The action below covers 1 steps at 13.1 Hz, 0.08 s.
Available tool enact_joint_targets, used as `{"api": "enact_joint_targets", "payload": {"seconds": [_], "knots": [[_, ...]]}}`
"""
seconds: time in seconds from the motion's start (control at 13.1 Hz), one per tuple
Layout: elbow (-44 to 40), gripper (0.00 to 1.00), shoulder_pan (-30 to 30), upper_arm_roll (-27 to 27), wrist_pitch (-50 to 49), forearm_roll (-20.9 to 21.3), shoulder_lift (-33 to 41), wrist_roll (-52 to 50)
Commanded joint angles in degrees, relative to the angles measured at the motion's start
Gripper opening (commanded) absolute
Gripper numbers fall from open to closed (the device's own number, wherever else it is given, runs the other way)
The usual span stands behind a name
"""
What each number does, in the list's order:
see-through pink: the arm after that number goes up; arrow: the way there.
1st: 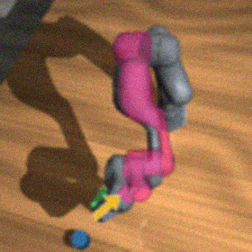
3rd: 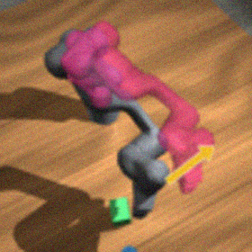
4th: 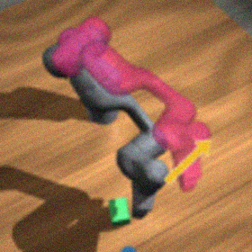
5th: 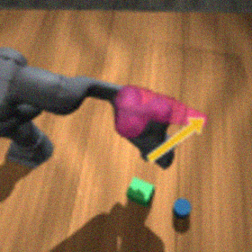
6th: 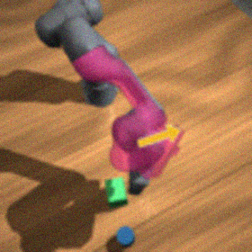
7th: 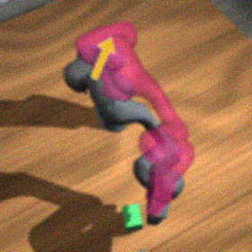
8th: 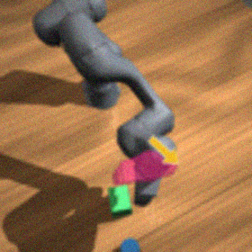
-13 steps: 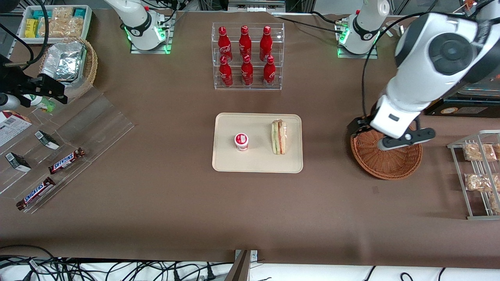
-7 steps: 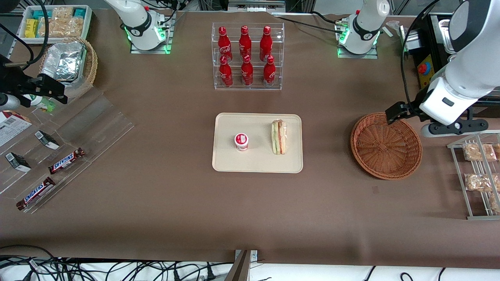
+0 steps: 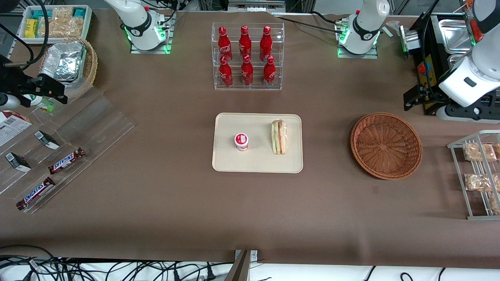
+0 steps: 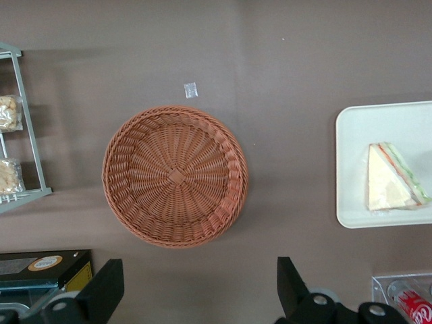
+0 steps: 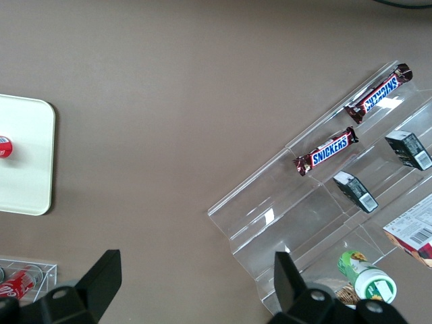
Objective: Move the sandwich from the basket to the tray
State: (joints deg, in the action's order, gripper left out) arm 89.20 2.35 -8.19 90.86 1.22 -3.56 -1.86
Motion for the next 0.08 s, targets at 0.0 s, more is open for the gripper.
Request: {"api": "enact_joint_targets", "payload": {"seconds": [0.0], "knots": [[1.9, 1.0, -0.9, 2.3, -0.9, -2.8, 2.5, 3.9]]}}
